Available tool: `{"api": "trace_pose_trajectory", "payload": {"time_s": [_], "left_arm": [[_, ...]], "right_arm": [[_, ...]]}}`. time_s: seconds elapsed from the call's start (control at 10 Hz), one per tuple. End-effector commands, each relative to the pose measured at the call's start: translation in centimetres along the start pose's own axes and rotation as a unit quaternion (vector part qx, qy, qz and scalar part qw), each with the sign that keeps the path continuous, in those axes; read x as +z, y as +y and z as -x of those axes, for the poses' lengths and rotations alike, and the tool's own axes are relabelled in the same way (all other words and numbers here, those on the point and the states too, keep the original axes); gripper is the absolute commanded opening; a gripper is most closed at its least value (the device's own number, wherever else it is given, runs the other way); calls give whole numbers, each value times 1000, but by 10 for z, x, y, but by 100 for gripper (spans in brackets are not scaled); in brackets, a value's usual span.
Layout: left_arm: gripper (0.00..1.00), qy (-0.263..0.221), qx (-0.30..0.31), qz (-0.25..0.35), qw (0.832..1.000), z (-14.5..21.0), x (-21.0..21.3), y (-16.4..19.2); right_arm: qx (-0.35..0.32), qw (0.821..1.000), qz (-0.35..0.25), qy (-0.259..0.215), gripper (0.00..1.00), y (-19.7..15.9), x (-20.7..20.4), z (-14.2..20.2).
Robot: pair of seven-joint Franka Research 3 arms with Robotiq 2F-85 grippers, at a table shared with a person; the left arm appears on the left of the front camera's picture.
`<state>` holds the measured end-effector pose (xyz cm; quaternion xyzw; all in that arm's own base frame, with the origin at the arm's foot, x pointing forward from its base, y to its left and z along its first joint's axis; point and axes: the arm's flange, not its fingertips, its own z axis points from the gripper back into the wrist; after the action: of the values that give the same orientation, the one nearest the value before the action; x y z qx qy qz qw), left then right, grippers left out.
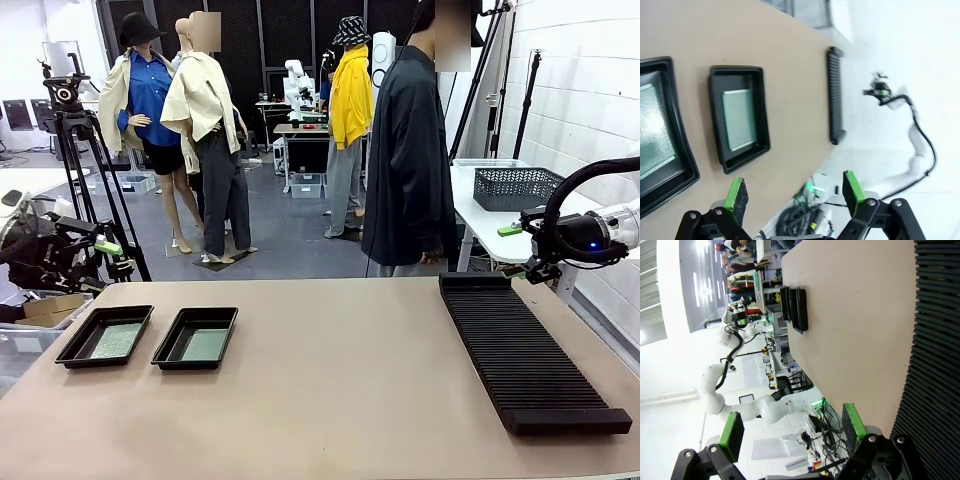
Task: Inspect and transfer BCBs to ESD trays.
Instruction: Pick up the ESD tray and place it on the left side of the table.
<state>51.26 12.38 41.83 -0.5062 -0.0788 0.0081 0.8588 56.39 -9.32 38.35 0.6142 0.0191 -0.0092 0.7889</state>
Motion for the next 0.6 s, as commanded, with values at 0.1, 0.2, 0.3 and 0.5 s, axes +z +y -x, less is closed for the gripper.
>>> {"api": "trace_pose_trajectory", "payload": {"time_s": [0.1,0.2,0.3,0.5], "left_arm": [[100,42,13,81,996,-22,8,31],[100,56,26,94,994,-24,9,39],[100,66,34,111,991,-26,9,46],[100,75,40,127,988,-28,6,53]], "right_arm": [[-6,1000,0,1,100,3,-2,0],[-6,1000,0,1,100,3,-2,0],[-6,1000,0,1,100,3,-2,0],[-6,1000,0,1,100,3,-2,0]]}}
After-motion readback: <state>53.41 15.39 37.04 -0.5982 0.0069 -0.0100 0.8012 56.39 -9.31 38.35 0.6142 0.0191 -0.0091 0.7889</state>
